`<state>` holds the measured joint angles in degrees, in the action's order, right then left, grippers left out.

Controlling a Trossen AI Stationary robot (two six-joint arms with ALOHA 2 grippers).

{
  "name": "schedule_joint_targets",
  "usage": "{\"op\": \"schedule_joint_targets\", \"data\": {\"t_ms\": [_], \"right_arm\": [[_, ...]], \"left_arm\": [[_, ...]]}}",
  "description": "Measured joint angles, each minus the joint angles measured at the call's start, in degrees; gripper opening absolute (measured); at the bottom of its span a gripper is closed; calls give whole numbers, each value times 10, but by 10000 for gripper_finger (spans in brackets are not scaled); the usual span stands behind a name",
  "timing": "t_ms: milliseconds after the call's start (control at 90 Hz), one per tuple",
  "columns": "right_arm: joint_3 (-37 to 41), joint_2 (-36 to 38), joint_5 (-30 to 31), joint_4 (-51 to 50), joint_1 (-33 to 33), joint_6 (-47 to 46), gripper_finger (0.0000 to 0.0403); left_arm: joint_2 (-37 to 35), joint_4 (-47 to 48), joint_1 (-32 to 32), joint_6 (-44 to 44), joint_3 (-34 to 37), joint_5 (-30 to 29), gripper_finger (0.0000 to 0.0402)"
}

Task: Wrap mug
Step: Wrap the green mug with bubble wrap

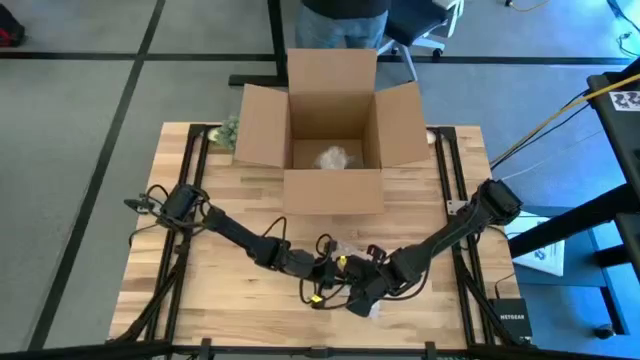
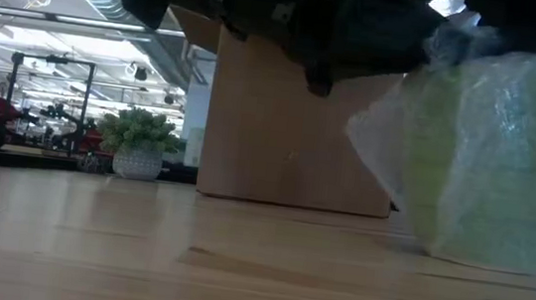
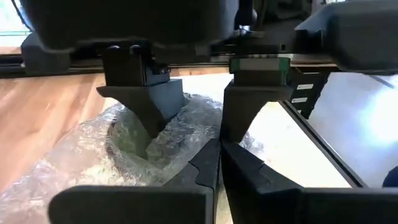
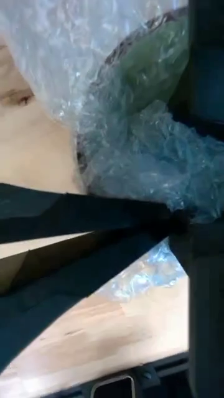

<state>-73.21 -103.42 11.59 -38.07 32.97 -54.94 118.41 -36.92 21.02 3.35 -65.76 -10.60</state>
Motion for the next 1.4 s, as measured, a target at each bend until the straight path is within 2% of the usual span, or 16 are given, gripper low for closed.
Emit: {"op": "schedule_joint_targets", "data": {"t_ms": [233, 322, 400, 511, 589, 767, 1122, 1244, 1400], "right_arm": [[-2, 52, -50, -9, 14, 9, 101], [-2, 71, -52, -32, 20, 10, 101], [-2, 90, -34, -38, 21, 12, 101], [-2, 96, 28, -39, 19, 11, 101], [-3, 81, 52, -37, 15, 10, 101], [-3, 14, -33, -54, 7, 15, 101], [-5, -43, -57, -47, 2, 29, 101], [-4, -45, -68, -47, -1, 32, 101], [-3, -45, -67, -31, 2, 40, 101]], "left_arm": [[0, 0, 3, -8, 0, -3, 0], [1, 0, 3, -8, 0, -6, 0], [1, 1, 3, -8, 1, -6, 0], [3, 7, 3, -8, 2, -6, 0], [4, 8, 3, -8, 3, -6, 0], [2, -4, 3, -8, 1, -9, 0], [-13, 2, 4, -9, 2, -5, 0], [-37, 44, 9, -27, 2, -10, 0], [-86, 143, 17, -56, 2, -59, 0]]}}
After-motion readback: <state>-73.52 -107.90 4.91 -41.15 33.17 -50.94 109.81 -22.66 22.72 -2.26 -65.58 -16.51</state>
